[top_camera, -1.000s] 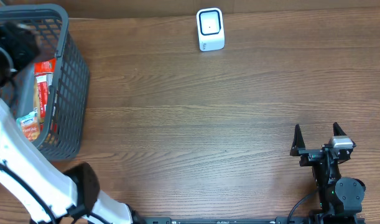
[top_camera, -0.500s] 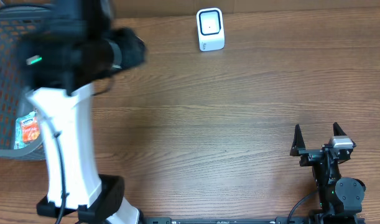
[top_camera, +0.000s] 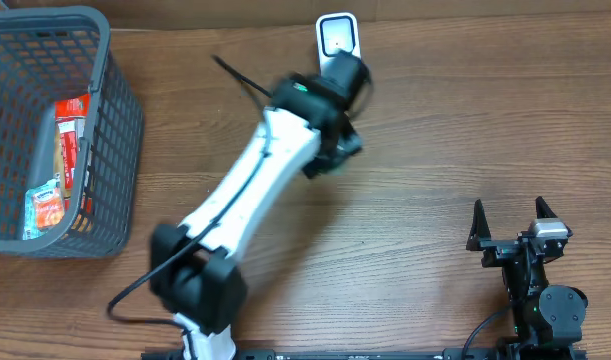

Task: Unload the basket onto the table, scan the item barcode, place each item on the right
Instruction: 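Carry the jar to the white scanner with the left gripper, then lower the jar onto the table and open the left gripper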

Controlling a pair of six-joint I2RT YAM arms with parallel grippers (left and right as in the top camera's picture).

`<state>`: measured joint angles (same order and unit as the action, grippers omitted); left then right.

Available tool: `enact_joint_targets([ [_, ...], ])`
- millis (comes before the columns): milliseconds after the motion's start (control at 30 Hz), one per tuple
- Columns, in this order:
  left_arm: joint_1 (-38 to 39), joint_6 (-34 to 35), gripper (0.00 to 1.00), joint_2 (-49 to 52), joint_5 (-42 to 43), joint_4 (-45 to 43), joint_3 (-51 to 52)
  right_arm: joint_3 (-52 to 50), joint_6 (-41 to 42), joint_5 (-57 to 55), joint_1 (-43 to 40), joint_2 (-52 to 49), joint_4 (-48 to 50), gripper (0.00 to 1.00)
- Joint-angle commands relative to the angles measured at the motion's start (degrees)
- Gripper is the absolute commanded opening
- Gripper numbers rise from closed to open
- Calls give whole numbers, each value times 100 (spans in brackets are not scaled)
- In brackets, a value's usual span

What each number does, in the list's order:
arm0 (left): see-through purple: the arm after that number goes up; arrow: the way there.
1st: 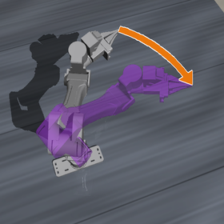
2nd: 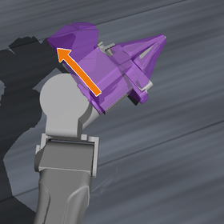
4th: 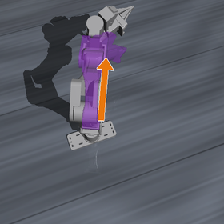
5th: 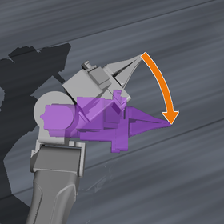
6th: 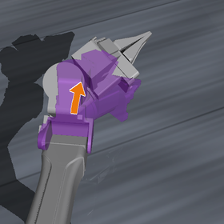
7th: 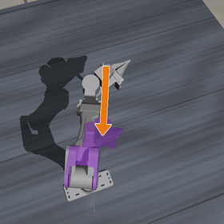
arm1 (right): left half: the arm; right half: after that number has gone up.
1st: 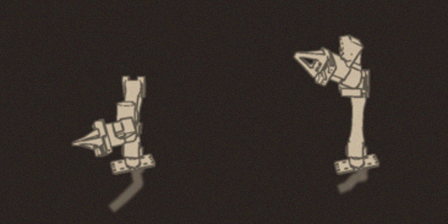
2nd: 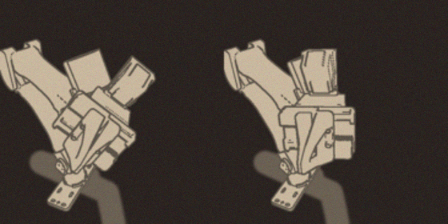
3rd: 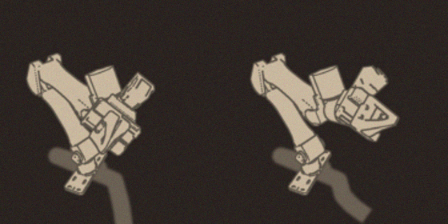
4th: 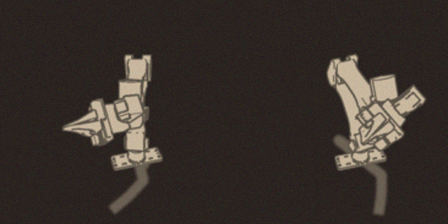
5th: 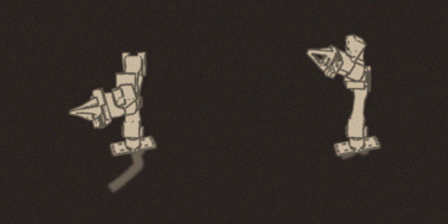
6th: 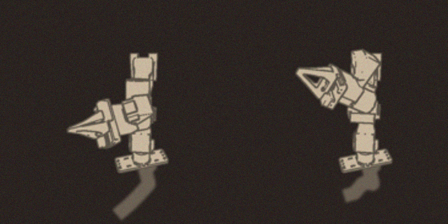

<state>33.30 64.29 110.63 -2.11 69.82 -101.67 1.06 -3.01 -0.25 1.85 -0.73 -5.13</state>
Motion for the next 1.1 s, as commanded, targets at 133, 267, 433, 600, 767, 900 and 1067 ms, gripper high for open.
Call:
enact_joint_targets([
  [133,562,1231,36,778,262,-964,345,-63,-7,-4,-31,57,39,100],
  [267,706,1272,35,1244,568,-1329,345,-63,-7,-4,-31,57,37,100],
  [433,723,1309,34,1648,774,-1453,345,-61,-7,-4,-31,57,37,100],
  [600,723,1281,43,1700,793,-1462,345,-61,-7,-4,-31,57,37,100],
  [767,706,994,62,1698,813,-1458,317,-61,-7,-4,-31,57,37,100],
  [900,708,761,70,1698,782,-1416,208,-63,-7,-4,-31,57,37,100],
  [1067,708,538,100,1696,678,-1307,-50,-63,-7,-4,-31,57,37,100],
])
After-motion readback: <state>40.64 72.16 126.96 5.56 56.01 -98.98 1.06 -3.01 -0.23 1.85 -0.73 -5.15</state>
